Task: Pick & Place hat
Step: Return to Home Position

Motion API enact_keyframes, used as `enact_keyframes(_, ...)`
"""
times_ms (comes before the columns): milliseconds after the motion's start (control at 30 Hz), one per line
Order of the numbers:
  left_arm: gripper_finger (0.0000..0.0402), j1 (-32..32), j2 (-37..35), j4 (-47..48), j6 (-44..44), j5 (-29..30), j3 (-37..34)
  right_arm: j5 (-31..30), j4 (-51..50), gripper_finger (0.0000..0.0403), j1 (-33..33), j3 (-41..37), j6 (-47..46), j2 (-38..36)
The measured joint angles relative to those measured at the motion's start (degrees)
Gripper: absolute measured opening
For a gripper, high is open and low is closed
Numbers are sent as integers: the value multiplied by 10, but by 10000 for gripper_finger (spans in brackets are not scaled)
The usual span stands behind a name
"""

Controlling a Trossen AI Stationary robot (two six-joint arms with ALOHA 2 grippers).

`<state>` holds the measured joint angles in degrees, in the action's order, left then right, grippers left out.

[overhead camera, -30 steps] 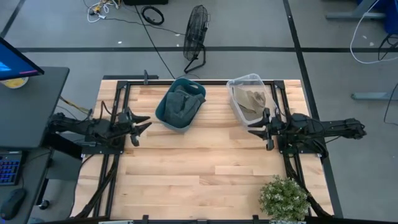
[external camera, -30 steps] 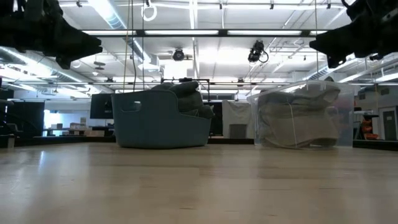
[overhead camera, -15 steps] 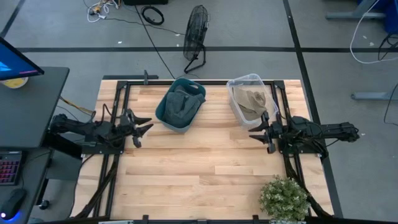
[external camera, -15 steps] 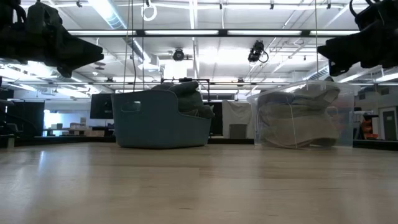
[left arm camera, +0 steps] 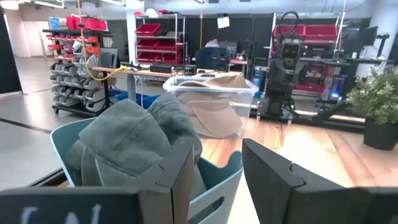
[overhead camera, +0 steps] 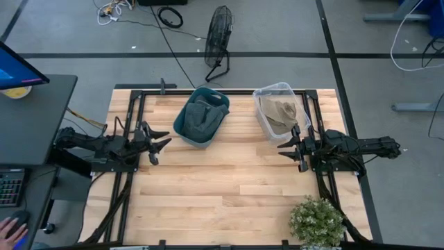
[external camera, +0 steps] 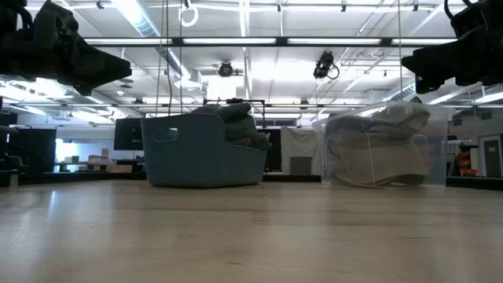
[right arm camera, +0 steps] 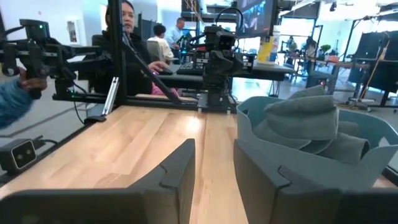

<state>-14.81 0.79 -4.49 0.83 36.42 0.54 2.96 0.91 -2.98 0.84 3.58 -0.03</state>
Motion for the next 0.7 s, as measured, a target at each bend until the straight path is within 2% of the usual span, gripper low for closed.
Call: enact_keyframes(700,140,0,3,-6,0,0,-1,-6,-1,114,0,0,-16,0)
